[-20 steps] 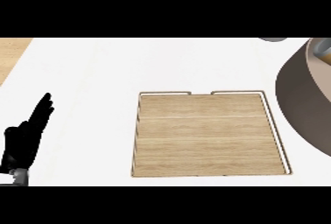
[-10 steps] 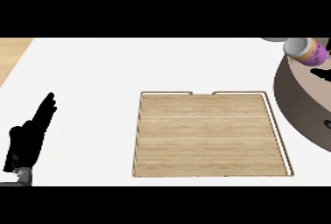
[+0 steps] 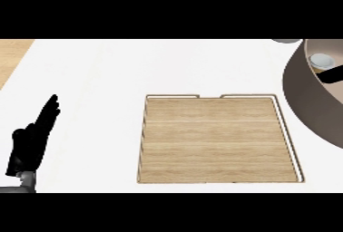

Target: Pick the can from the tray and place it in the pot

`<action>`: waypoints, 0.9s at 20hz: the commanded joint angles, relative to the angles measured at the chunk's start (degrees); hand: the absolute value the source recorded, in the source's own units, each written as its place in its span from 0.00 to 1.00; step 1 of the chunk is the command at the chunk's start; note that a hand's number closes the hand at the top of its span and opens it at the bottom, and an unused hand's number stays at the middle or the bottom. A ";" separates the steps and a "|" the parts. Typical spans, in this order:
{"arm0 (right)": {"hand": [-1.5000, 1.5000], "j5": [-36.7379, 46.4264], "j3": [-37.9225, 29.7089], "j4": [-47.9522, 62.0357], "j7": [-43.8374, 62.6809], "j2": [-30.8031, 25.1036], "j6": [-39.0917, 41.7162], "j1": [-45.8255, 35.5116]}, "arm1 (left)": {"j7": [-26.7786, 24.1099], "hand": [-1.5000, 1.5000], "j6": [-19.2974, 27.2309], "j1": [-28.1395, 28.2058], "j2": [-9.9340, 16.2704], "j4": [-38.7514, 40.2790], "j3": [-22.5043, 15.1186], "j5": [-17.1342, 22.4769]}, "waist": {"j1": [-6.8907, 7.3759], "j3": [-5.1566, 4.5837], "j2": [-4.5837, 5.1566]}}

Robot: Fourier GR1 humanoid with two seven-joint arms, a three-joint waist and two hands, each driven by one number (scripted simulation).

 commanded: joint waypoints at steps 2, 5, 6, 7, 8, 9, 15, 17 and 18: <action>0.00 -6.16 -6.58 2.30 -7.34 0.65 1.50 -2.02 | -0.54 0.50 -0.18 -1.58 -0.51 2.65 0.36 -0.49 | -0.74 0.08 0.11; 0.00 -13.65 -13.49 2.64 -7.36 -0.43 6.24 -3.65 | -1.15 0.50 -0.50 0.17 0.15 1.70 1.43 0.17 | -1.26 0.06 -0.27; 0.00 -14.72 -14.68 3.88 -6.62 -1.55 8.04 -4.42 | -1.99 0.50 0.12 0.61 -0.77 1.98 1.36 0.05 | -0.88 0.05 -0.13; 0.00 -15.11 -14.88 4.29 -6.46 -0.08 8.15 -4.14 | 0.22 0.50 1.15 0.05 -1.54 0.00 -0.38 -1.59 | -1.09 0.05 -0.32; 0.00 -16.67 -16.36 4.61 -6.19 -1.86 10.34 -3.47 | 2.31 0.50 -0.16 -0.51 -0.10 -0.60 1.16 0.02 | -1.53 0.04 -0.51; 0.00 -17.02 -16.64 5.30 -4.40 -5.38 15.03 -4.70 | -2.12 0.50 -1.06 1.60 0.48 1.04 2.25 0.24 | -1.31 -0.01 -0.46; 0.00 -18.22 -17.36 7.20 -6.35 -7.69 23.78 0.69 | -0.77 0.50 -2.32 2.01 -0.04 0.45 2.49 0.18 | -1.60 0.00 -0.52; 0.00 -19.01 -18.02 8.23 -5.47 -11.71 30.33 1.26 | -3.31 0.50 -0.26 2.01 -1.47 1.37 2.34 -1.37 | -1.70 0.01 -0.45; 0.00 -18.32 -17.83 9.30 -7.95 -10.73 28.92 2.20 | 0.91 0.50 -1.69 -0.29 -0.41 -0.61 2.16 -0.41 | -0.85 0.12 -0.04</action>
